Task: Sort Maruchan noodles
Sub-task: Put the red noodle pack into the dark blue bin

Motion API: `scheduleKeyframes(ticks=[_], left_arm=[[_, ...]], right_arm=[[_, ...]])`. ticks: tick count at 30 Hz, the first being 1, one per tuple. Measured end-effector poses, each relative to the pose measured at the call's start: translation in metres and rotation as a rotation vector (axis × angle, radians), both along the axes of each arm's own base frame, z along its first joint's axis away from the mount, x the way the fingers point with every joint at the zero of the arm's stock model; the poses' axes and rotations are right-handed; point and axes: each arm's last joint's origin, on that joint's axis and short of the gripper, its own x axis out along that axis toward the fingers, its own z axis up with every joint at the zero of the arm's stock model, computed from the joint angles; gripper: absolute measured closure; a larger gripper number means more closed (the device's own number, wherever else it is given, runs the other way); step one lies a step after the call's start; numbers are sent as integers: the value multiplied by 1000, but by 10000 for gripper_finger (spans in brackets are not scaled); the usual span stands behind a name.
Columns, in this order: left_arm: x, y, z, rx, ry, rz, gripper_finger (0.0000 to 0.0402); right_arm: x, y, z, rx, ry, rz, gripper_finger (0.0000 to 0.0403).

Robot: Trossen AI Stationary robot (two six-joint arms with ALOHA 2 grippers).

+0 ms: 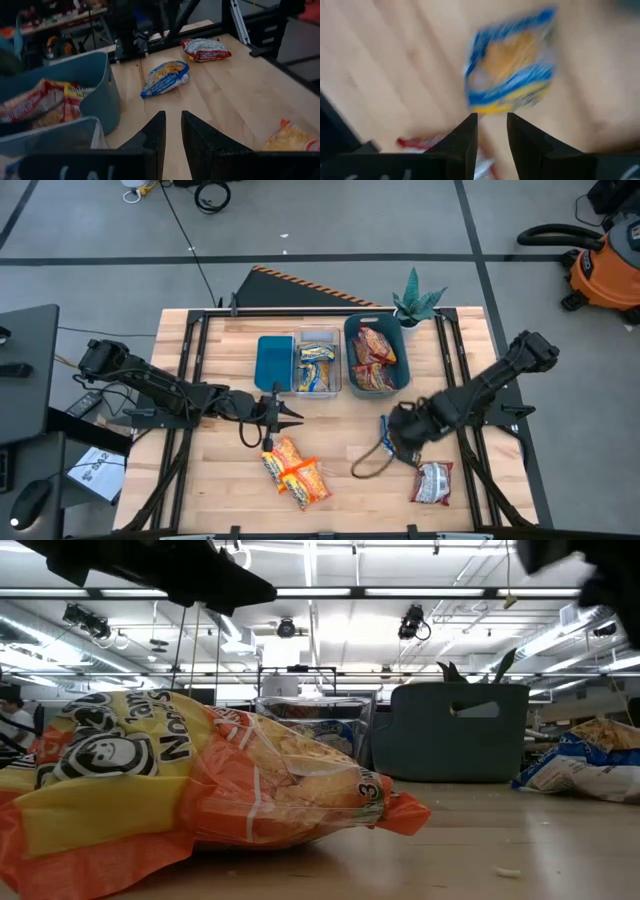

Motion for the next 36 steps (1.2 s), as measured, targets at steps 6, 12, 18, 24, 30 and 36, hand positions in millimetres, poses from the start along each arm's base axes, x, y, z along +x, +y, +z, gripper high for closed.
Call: scheduleKeyframes(ticks=[6, 12, 18, 24, 30, 36], left_arm=[[1, 0, 2, 89, -26, -4, 335], [4, 9, 9, 117, -95, 43, 335], [7, 22, 9, 90, -95, 102, 335], [8, 30, 8, 38, -79, 145, 335], [7, 30, 7, 29, -71, 144, 335], [7, 28, 7, -7, -69, 147, 335]], right_arm=[[-16, 24, -35, 125, 29, -80, 292], [-16, 37, -59, 118, 104, -67, 292], [-6, 53, -86, 87, 210, 34, 292], [-2, 58, -97, 91, 226, 49, 292], [-2, 60, -105, 90, 257, 111, 326], [-2, 60, -103, 116, 281, 172, 394]])
